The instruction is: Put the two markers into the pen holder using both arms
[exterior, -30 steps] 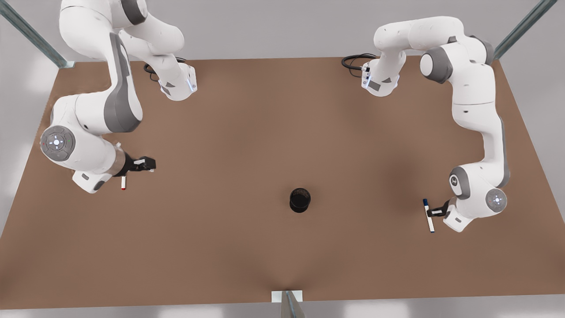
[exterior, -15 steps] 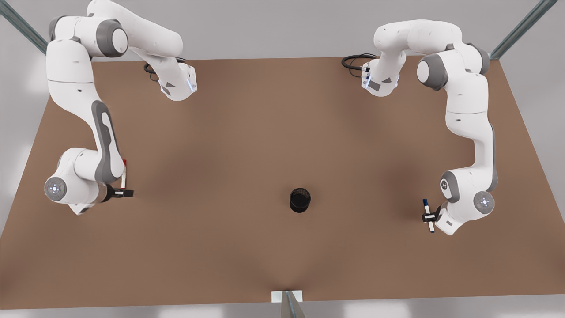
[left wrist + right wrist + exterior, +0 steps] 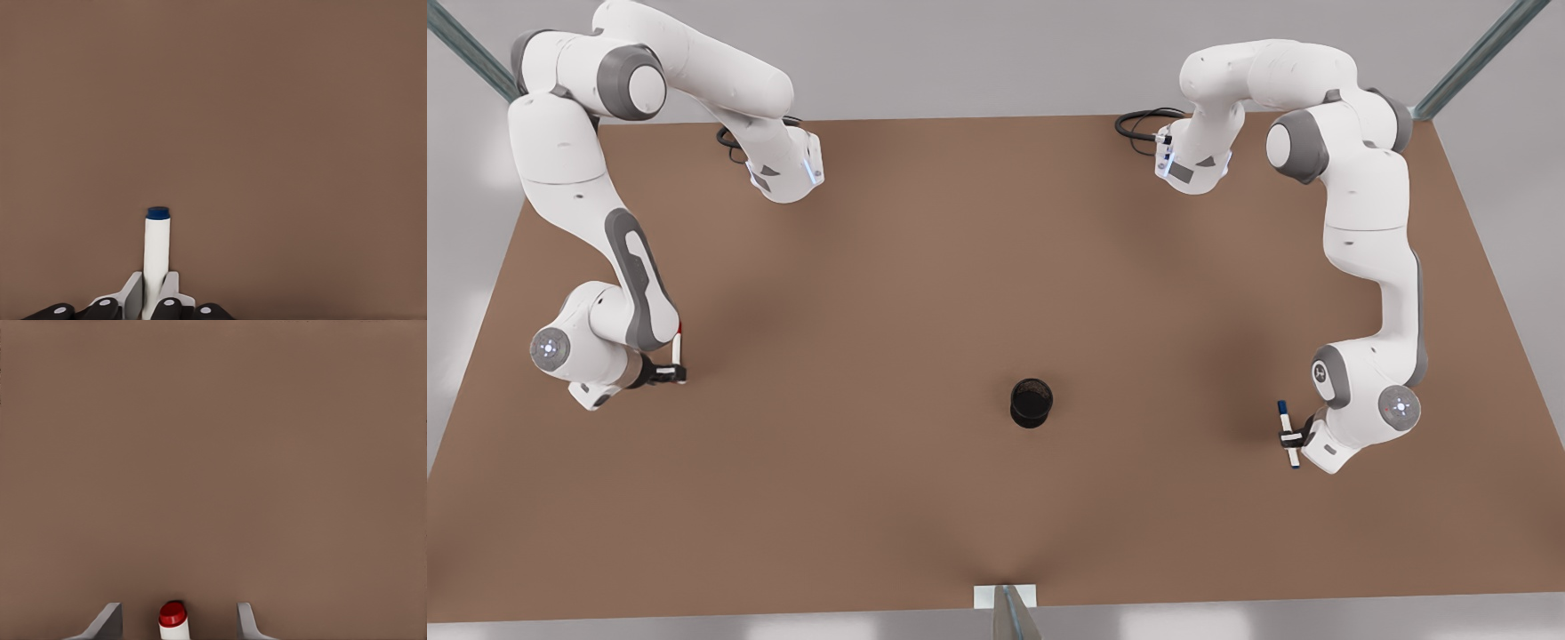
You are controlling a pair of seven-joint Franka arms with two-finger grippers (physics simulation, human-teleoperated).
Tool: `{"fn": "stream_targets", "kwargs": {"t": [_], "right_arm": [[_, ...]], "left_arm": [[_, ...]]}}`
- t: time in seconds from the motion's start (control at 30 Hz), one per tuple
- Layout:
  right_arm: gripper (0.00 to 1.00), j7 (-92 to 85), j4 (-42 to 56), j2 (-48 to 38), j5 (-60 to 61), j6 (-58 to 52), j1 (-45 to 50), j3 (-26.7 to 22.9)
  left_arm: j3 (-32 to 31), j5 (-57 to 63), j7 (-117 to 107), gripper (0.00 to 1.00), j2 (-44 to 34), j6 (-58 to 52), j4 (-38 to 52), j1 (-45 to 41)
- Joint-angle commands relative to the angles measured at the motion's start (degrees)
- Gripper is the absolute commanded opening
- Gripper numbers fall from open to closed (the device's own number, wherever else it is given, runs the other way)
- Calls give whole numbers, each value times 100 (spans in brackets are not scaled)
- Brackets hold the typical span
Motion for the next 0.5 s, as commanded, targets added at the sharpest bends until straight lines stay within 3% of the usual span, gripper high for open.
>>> {"fn": "stream_targets", "kwargs": {"t": [0.0, 0.13, 0.4, 0.47], "right_arm": [[66, -1060, -1, 8, 4, 260, -1, 0], [63, -1060, -1, 43, 4, 251, 8, 0], [58, -1051, -1, 43, 4, 181, 61, 0], [58, -1042, -1, 43, 4, 172, 69, 9]], "left_arm": [[4, -1, 11, 31, -6, 12, 8, 0], [4, -1, 3, 21, -14, 12, 8, 0], [-31, -1, 64, 21, -401, -6, 79, -176], [-469, -28, 300, 21, -655, -76, 44, -150]]}}
